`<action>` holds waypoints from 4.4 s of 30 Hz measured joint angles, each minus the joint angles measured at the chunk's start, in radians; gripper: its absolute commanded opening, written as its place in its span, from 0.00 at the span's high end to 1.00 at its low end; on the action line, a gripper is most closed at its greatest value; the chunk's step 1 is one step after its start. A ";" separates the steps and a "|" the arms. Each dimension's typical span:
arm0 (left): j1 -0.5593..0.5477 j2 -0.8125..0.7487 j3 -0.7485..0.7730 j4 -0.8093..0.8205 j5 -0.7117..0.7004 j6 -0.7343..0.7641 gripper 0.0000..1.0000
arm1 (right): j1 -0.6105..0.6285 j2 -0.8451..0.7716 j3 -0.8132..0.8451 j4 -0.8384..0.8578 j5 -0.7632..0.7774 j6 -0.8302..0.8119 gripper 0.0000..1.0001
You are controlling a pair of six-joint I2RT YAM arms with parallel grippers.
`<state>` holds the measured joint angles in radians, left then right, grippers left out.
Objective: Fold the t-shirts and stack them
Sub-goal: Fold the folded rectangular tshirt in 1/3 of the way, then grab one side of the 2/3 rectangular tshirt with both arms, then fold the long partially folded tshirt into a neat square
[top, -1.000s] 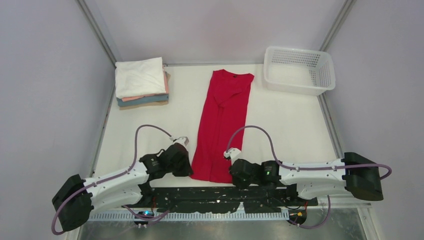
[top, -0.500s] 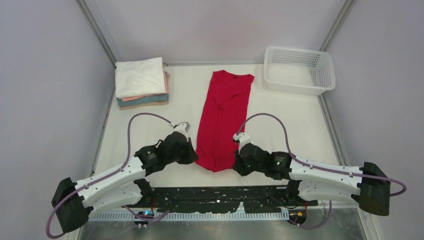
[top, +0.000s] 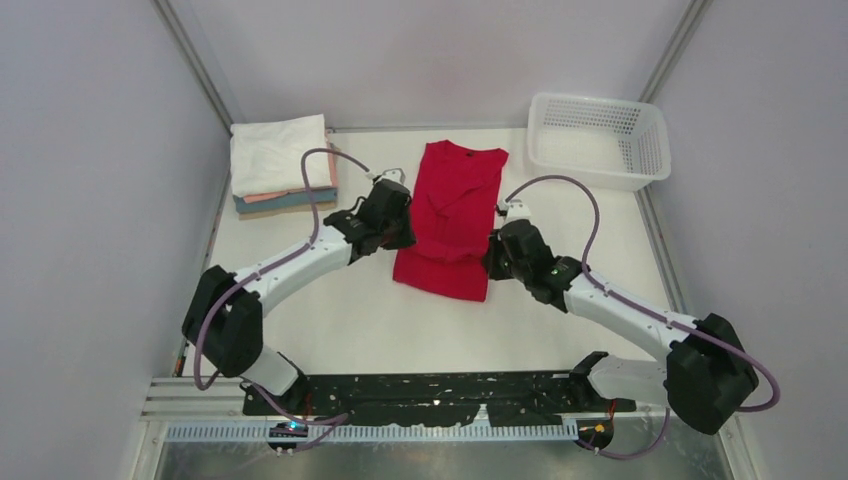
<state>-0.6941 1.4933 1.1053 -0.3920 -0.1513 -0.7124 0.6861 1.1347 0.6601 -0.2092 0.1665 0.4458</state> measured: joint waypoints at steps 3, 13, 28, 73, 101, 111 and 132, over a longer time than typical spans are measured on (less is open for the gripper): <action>0.045 0.063 0.040 0.002 0.027 0.020 1.00 | -0.075 0.074 0.028 0.061 -0.020 -0.019 0.94; 0.144 0.268 0.264 -0.001 0.144 0.084 1.00 | -0.198 0.265 0.153 0.163 -0.076 -0.059 0.94; 0.195 0.477 0.436 -0.030 0.214 0.130 1.00 | -0.309 0.488 0.238 0.256 -0.158 -0.064 0.94; 0.251 0.204 -0.119 0.076 0.380 0.082 0.53 | -0.256 0.233 -0.115 0.253 -0.464 0.058 0.01; 0.220 -0.104 -0.466 0.247 0.457 0.046 1.00 | -0.205 0.120 -0.065 0.006 -0.565 -0.025 0.94; 0.063 -0.838 -0.652 0.094 0.357 0.006 1.00 | -0.145 -0.215 -0.032 -0.341 -0.833 -0.090 0.94; 0.056 -0.632 -0.423 0.111 0.174 0.068 1.00 | -0.360 -0.238 -0.040 -0.249 -1.117 0.027 0.94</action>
<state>-0.6380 0.8612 0.6827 -0.2806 0.0223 -0.6445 0.3260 0.8970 0.6205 -0.4587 -0.9501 0.4732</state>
